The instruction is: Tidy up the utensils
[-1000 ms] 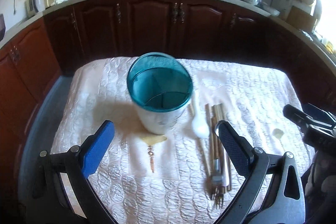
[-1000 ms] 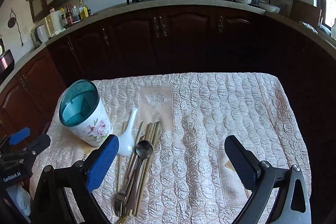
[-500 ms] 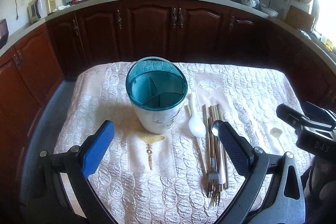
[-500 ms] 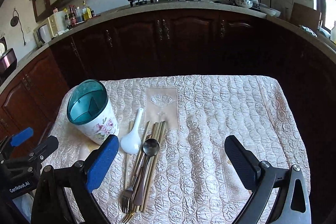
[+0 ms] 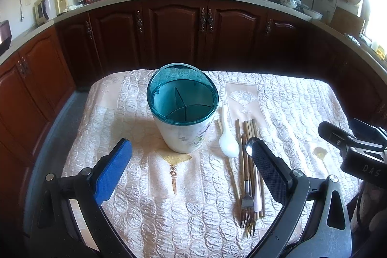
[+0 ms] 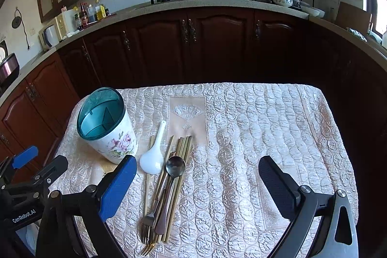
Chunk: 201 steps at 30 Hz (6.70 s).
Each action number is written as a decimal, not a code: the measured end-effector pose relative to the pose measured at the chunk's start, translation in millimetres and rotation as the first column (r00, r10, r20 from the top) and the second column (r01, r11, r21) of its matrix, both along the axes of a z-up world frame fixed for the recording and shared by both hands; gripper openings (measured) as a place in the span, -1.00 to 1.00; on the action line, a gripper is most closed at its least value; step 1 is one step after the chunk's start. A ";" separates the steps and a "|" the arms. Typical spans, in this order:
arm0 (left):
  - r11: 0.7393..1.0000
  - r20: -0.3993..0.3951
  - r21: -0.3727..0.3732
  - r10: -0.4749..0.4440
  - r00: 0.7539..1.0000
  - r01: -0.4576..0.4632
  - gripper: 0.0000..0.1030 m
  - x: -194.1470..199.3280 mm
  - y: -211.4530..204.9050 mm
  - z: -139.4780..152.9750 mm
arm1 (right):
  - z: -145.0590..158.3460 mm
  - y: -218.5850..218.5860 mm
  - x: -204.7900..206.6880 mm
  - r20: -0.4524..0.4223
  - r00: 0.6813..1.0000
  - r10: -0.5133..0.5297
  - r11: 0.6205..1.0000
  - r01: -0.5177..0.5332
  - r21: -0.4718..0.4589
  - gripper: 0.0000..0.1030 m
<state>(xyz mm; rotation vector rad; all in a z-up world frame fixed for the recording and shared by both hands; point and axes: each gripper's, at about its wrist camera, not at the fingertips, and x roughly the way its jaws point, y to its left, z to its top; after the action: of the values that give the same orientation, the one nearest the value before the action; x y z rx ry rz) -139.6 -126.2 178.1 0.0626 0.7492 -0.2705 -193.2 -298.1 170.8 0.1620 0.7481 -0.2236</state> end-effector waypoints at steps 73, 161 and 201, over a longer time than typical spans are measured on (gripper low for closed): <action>1.000 -0.066 0.007 0.014 0.998 -0.013 0.94 14.3 -0.1 -23.8 | -29.4 -7.0 10.5 -0.066 0.996 0.056 0.998 -0.053 0.040 0.93; 0.985 -0.408 -0.013 -0.161 0.899 0.171 -0.60 62.9 8.8 -129.2 | -152.6 -49.1 98.9 -0.068 0.910 0.410 0.846 -0.351 0.402 -0.93; 0.920 0.012 -0.366 -0.143 0.990 0.137 -0.92 77.5 108.6 84.9 | 29.1 -10.6 94.9 0.227 0.894 0.388 0.880 -0.432 0.199 -0.93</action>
<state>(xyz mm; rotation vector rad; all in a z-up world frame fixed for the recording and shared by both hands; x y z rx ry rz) -62.2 -17.6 263.0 -0.2420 0.6991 -0.5451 -98.2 -308.7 199.9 0.2493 0.6100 0.2914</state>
